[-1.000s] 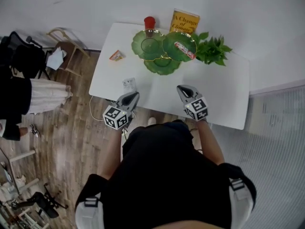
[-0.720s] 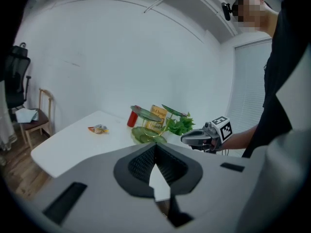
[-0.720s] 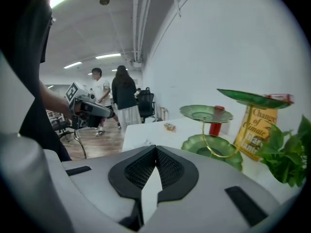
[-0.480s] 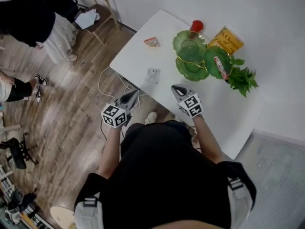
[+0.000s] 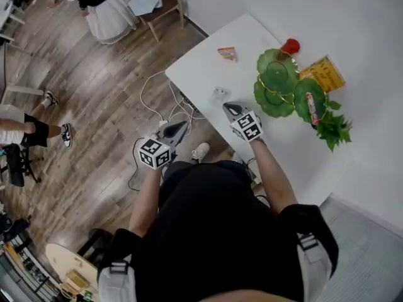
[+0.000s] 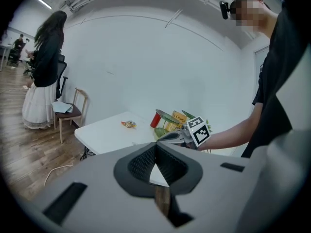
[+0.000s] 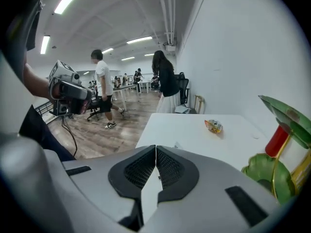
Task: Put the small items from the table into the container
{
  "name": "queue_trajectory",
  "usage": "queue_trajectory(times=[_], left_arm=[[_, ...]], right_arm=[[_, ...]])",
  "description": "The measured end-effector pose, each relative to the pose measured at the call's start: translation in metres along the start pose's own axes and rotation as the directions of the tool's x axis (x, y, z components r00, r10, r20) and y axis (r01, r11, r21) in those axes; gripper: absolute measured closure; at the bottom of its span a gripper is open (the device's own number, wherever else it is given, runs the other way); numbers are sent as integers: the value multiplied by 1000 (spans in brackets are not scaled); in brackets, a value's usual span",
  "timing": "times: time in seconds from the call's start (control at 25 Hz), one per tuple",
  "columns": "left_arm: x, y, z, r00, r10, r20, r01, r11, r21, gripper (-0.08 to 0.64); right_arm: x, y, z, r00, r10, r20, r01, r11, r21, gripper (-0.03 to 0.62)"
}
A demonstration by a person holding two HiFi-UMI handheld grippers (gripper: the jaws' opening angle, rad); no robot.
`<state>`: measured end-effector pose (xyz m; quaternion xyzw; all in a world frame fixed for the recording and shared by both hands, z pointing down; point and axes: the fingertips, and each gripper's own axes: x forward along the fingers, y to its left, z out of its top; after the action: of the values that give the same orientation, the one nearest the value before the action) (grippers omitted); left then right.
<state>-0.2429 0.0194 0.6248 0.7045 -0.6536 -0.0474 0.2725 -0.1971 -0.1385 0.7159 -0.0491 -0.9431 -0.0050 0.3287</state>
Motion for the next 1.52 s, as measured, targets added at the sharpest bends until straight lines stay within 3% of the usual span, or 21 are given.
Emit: queue_trajectory(times=[0.48, 0.56, 0.68, 0.8, 1.36, 1.52], left_arm=[[10, -1, 0, 1000, -24, -12, 24, 1000, 0, 558], [13, -4, -3, 999, -35, -24, 35, 999, -2, 558], [18, -8, -8, 998, -48, -39, 48, 999, -7, 558], [21, -10, -14, 997, -54, -49, 54, 998, -13, 558], [11, 3, -27, 998, -34, -60, 31, 998, -55, 558], [12, 2, -28, 997, -34, -64, 31, 998, -55, 558]], right_arm=[[26, -15, -30, 994, 2, -113, -5, 999, -32, 555], [33, -19, -37, 991, 3, -136, -10, 999, -47, 431], [45, -25, -43, 986, 11, -164, -22, 997, -68, 341], [58, -31, -46, 982, 20, -188, -35, 996, -80, 310], [96, -40, -45, 966, 39, -256, -69, 991, -112, 302], [91, -42, -44, 963, 20, -268, -45, 995, -86, 425]])
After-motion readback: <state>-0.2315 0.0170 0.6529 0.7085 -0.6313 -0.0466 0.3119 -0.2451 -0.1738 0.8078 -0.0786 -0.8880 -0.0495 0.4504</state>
